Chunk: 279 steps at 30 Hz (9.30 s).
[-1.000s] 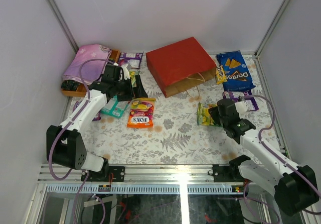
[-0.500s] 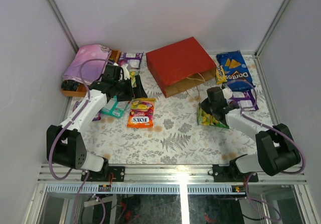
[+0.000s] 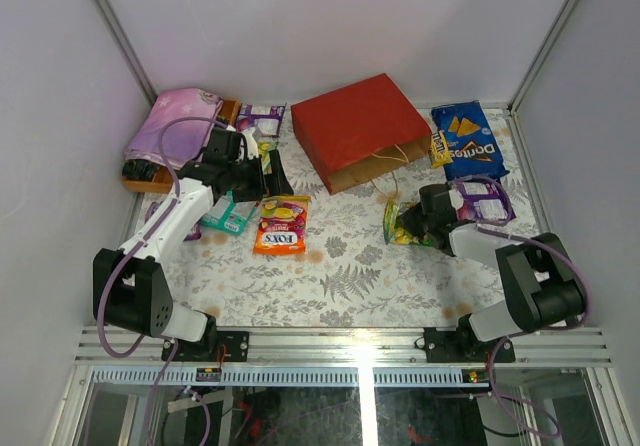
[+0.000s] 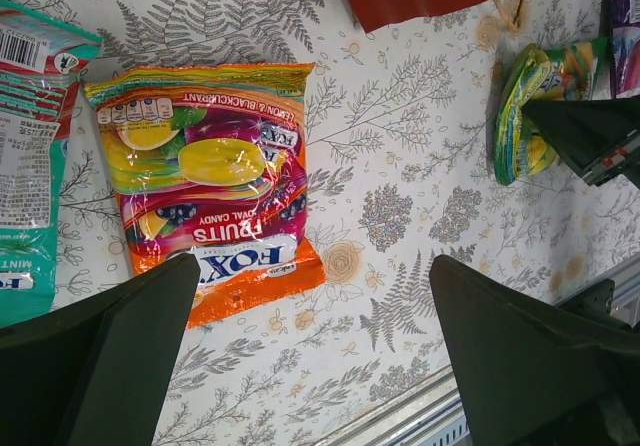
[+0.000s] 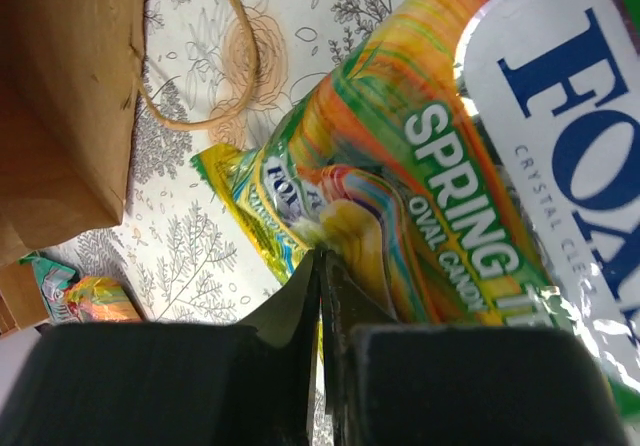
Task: Take the snacks out of the paper bag
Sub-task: Adjust the paper bag at the center of the board, then adjust the snack at the center of the board.
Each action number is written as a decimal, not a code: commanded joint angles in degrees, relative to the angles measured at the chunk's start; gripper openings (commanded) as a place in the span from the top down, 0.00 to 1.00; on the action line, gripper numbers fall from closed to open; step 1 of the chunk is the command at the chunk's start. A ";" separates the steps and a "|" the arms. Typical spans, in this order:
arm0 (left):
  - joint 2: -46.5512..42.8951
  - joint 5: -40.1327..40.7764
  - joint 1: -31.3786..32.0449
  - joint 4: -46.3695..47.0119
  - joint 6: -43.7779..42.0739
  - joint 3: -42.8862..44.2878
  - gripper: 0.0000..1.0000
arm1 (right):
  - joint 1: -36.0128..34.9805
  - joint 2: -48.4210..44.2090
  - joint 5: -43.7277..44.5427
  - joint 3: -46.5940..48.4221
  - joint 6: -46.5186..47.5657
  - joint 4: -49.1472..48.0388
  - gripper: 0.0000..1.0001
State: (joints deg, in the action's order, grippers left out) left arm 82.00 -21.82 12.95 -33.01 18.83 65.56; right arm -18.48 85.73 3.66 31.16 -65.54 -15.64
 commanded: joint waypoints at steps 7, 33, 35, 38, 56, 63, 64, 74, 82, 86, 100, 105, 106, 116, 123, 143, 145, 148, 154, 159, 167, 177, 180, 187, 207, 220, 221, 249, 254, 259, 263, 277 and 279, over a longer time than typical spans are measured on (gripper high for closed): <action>0.29 0.48 -0.35 0.23 -1.08 1.63 0.00 | -0.08 -18.67 11.09 9.16 10.19 12.59 0.49; 25.80 30.64 37.90 17.72 -37.44 29.98 0.01 | 16.23 -23.06 -10.60 4.96 11.44 12.35 0.11; 29.74 31.72 37.71 17.18 -39.88 34.12 0.01 | 16.03 -23.84 -10.28 4.43 12.11 12.12 0.11; 35.59 35.88 37.26 14.79 -42.05 41.43 0.04 | 15.93 -25.32 -10.23 4.01 13.13 12.35 0.11; 47.89 32.31 32.43 12.94 -44.62 55.36 0.69 | 17.30 -26.41 -10.42 2.16 14.06 14.19 0.11; 47.85 29.00 31.30 13.54 -44.38 55.95 0.83 | 18.52 -24.95 -12.62 2.02 13.48 13.11 0.12; 47.64 28.92 31.17 13.58 -44.28 55.97 0.86 | 18.63 -24.77 -12.86 1.85 13.33 12.97 0.12; 42.84 35.48 28.99 21.03 -41.73 55.51 1.00 | 18.94 -22.39 -14.02 2.60 13.21 10.74 0.14; 43.15 38.15 26.60 19.35 -40.40 63.70 1.00 | 18.99 -17.60 -15.46 5.37 14.18 8.52 0.14; 42.79 37.99 25.79 20.92 -40.02 65.91 1.00 | 18.62 -12.42 -17.99 8.32 13.91 5.94 0.15; 42.85 38.28 21.88 23.87 -39.79 71.55 1.00 | 11.67 4.28 -20.53 19.96 13.41 -4.68 0.21; 42.52 37.96 21.14 24.21 -39.97 71.30 1.00 | 11.46 9.20 -22.35 22.50 13.12 -7.83 0.32; 42.46 37.91 20.96 24.29 -40.02 71.16 1.00 | 11.45 10.86 -23.73 23.04 12.90 -8.54 0.40; 42.61 38.71 19.35 24.71 -40.31 70.87 1.00 | 10.27 7.74 -28.06 23.72 8.69 -10.58 1.00; 42.50 39.19 17.85 18.89 -37.57 74.55 0.01 | 6.96 2.46 -25.46 28.15 2.27 -5.90 1.00; 16.53 32.19 2.62 19.20 -1.57 39.29 0.00 | 1.72 19.04 -26.93 48.47 -2.25 -2.88 1.00; 15.14 30.59 1.91 22.39 -0.01 33.79 0.00 | 1.58 18.95 -26.70 48.53 -1.59 -2.70 1.00; 15.49 26.86 0.21 24.10 2.18 30.50 0.00 | 1.35 19.30 -26.88 48.55 -0.99 -2.22 0.99; 16.83 23.88 -1.83 23.94 4.08 31.00 0.00 | -1.04 18.84 -26.42 47.34 0.19 -1.51 0.90; 14.61 23.07 -2.05 25.86 4.08 27.65 0.00 | -2.96 14.89 -24.66 45.15 4.64 0.33 0.62; 7.91 23.02 -2.15 33.58 6.68 16.38 0.00 | -2.69 4.91 -24.08 41.22 14.29 7.54 0.01; -3.32 20.56 0.27 51.20 23.22 -10.19 0.00 | 13.16 -10.03 -34.51 17.97 -5.42 -25.84 0.01; -3.15 21.82 4.20 50.21 21.64 -12.97 0.00 | 15.31 -13.13 -31.52 15.36 -7.53 -27.24 0.01; 5.43 16.59 8.98 53.50 21.45 -15.06 0.36 | 16.12 -14.67 -19.96 11.59 -1.23 -12.07 0.40; 34.90 19.24 4.24 57.19 25.55 2.87 0.48 | 9.71 25.81 -23.14 29.75 1.21 -16.24 0.71; 28.54 19.82 3.24 53.42 24.10 1.00 0.38 | 10.05 16.74 -13.66 27.41 10.95 -10.41 0.55; 26.74 19.46 3.22 54.34 25.00 -1.39 0.36 | 10.24 14.03 -11.54 24.80 11.70 -9.48 0.54; -4.35 4.78 -4.85 35.28 28.00 -16.07 0.16 | 26.12 43.23 -8.08 63.16 22.02 16.62 0.44; -6.33 4.39 -6.05 33.16 27.05 -17.24 0.15 | 25.67 43.34 -11.02 60.08 19.82 13.31 0.46; -7.14 3.52 -7.36 32.08 26.36 -17.83 0.15 | 24.00 41.96 -12.88 57.26 18.19 11.03 0.46; -7.72 2.71 -8.34 30.65 25.41 -17.15 0.14 | 23.15 40.79 -14.61 55.72 17.11 9.97 0.46; -6.82 -5.55 -13.66 28.56 23.52 -13.56 0.12 | 24.13 35.65 -15.15 54.41 19.13 11.61 0.39; -8.02 -4.19 -13.88 27.13 22.41 -13.32 0.11 | 24.23 33.99 -14.19 53.27 19.86 11.42 0.36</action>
State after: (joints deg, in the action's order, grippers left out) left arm 75.46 -25.10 -0.12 -4.01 44.05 50.15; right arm 5.28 125.51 -10.66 84.86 -47.59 -4.95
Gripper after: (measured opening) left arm 0.883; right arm 0.617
